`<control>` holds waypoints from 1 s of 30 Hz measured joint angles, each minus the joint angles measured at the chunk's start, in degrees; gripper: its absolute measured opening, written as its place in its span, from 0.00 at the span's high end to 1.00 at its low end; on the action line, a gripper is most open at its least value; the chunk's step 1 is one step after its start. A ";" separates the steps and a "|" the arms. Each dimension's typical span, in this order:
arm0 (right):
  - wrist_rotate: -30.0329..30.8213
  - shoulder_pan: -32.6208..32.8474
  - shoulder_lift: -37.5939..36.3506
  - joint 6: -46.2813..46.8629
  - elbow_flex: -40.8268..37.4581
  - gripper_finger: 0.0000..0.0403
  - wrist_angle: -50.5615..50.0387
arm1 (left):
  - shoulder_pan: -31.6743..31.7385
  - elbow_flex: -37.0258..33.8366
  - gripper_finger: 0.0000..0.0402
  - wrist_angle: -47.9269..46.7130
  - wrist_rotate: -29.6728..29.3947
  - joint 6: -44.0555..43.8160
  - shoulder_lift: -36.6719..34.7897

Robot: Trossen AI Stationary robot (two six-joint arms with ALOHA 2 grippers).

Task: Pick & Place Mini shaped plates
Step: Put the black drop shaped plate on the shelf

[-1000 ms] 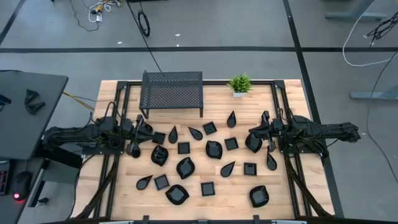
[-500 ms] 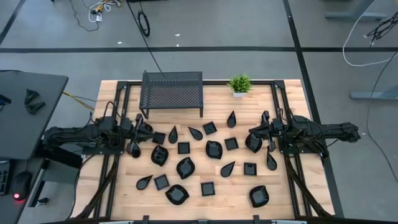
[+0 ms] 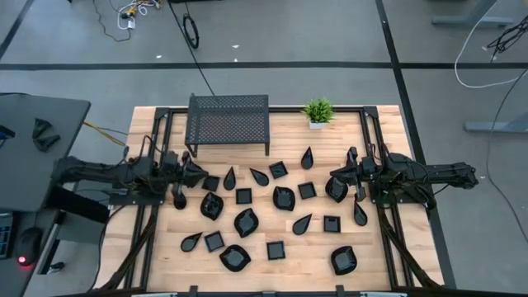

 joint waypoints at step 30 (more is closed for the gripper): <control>0.00 0.00 -0.01 -0.02 0.02 0.96 0.00 | 6.60 33.74 0.65 -30.39 -6.71 -26.38 66.28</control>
